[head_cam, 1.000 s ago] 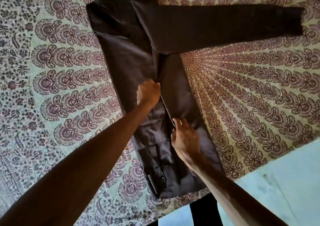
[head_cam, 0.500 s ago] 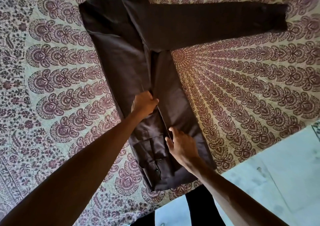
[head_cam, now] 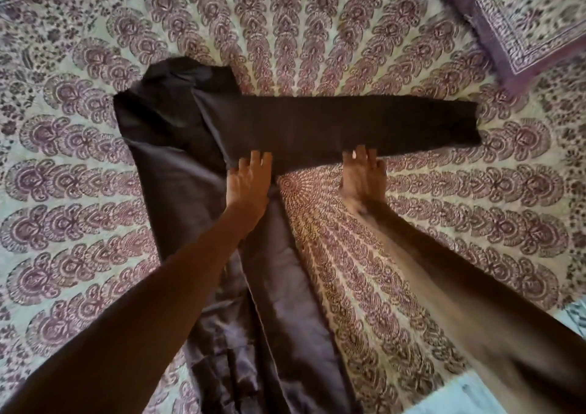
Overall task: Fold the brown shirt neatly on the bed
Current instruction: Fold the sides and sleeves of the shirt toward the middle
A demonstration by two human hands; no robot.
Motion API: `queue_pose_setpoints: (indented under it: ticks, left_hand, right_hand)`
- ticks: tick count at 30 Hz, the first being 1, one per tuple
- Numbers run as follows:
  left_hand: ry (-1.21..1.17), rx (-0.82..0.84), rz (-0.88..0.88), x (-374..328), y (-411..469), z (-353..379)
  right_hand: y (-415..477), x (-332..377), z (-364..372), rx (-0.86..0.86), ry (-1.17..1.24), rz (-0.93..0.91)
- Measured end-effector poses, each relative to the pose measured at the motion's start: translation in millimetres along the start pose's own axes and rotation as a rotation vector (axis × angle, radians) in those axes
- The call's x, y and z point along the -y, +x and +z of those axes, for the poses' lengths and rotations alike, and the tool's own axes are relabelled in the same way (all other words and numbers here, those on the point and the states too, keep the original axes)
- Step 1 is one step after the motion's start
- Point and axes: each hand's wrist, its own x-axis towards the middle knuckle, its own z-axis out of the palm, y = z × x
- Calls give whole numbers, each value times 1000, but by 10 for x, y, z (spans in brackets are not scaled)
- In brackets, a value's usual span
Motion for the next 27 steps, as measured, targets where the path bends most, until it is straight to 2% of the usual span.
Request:
queue_pose_setpoints:
  ticks: [4,6,8,10,14,15,17,20,23,27]
  left_hand:
    - [178,8,28,108,105,50]
    - [135,-9,18,202,96,-14]
    - [-28,10,-36,293,64,-73]
    - [-206,7,-160,403,6,-126]
    - [-458,-19,-475,657,-100,-54]
    - [-483,-15,-546,713,-125,-6]
    - [-508,13,-646,795,-157,66]
    - [-617,35,-763,842,-169,162]
    - [-1000,60,-917,799,-126,258]
    - [-1559,76,-1113,604,-132,252]
  right_hand:
    - [321,-66,-6,-52,-119,-71]
    - [313,-61,-41,-49,-100,-67]
    - [167,-24,-106,-18,-40,-83]
    - [-106,48,-151,85,67,-141]
    - [-666,244,-189,457,382,-327]
    - [-743,262,-194,470,453,-343]
    - [-773,221,-198,351,523,-260]
    - [-568,12,-105,134,347,-136]
    - [-165,-198,-22,190,66,-140]
    - [165,-302,10,238,-98,-269]
